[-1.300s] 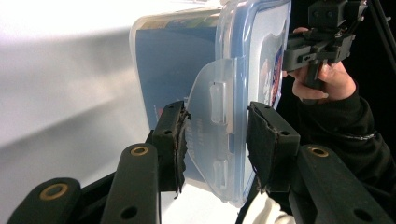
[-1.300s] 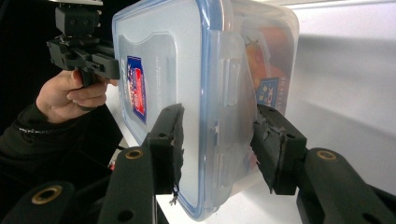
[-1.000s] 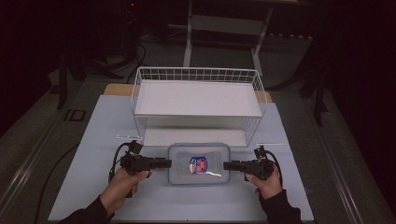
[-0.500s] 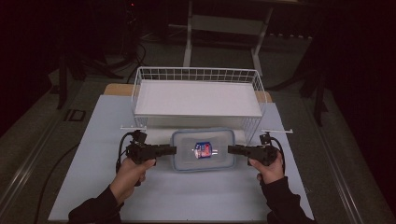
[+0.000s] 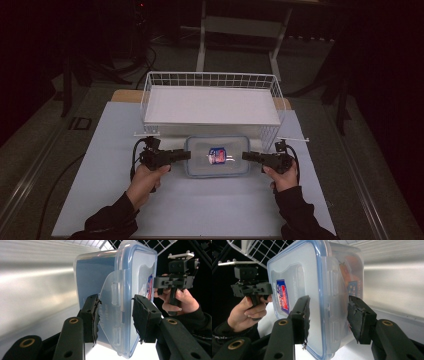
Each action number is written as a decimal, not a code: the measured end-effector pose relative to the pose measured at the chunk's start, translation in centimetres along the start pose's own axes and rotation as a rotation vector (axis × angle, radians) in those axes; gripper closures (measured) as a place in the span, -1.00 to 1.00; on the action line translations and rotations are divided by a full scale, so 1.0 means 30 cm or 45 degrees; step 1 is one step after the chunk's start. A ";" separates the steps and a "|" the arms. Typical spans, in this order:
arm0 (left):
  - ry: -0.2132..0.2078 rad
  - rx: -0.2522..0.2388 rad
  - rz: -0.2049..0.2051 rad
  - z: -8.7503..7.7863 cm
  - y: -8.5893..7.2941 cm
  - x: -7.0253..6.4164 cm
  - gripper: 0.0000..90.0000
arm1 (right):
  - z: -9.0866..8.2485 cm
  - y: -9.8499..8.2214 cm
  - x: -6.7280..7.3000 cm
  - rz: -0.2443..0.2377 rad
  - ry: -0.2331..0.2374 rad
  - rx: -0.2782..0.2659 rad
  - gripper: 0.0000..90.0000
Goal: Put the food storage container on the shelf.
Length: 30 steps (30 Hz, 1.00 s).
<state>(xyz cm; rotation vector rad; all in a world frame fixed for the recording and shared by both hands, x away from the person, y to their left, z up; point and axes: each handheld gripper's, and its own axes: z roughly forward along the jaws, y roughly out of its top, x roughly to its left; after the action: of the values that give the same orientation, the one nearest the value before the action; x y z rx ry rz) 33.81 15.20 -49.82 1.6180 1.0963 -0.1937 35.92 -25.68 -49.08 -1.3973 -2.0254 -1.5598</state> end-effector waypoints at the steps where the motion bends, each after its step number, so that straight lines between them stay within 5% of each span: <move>1: 0.001 0.001 0.000 0.004 -0.001 0.004 0.25 | 0.006 0.000 -0.003 -0.004 -0.008 -0.002 0.18; 5: 0.041 -0.012 0.043 0.024 -0.003 0.030 0.22 | 0.030 0.002 -0.012 -0.021 -0.048 -0.015 0.17; 15: 0.086 -0.093 0.043 0.056 0.012 0.053 0.18 | 0.060 0.007 -0.040 0.002 -0.071 -0.060 0.16; 30: 0.102 -0.153 0.059 0.070 0.004 0.065 0.13 | 0.081 -0.010 -0.054 0.005 -0.100 -0.167 0.12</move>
<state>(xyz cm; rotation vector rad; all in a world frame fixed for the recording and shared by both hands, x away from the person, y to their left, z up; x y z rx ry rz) 35.84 14.52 -51.75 1.5527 1.1087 -0.0316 37.38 -24.48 -51.34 -1.5311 -1.9944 -1.6895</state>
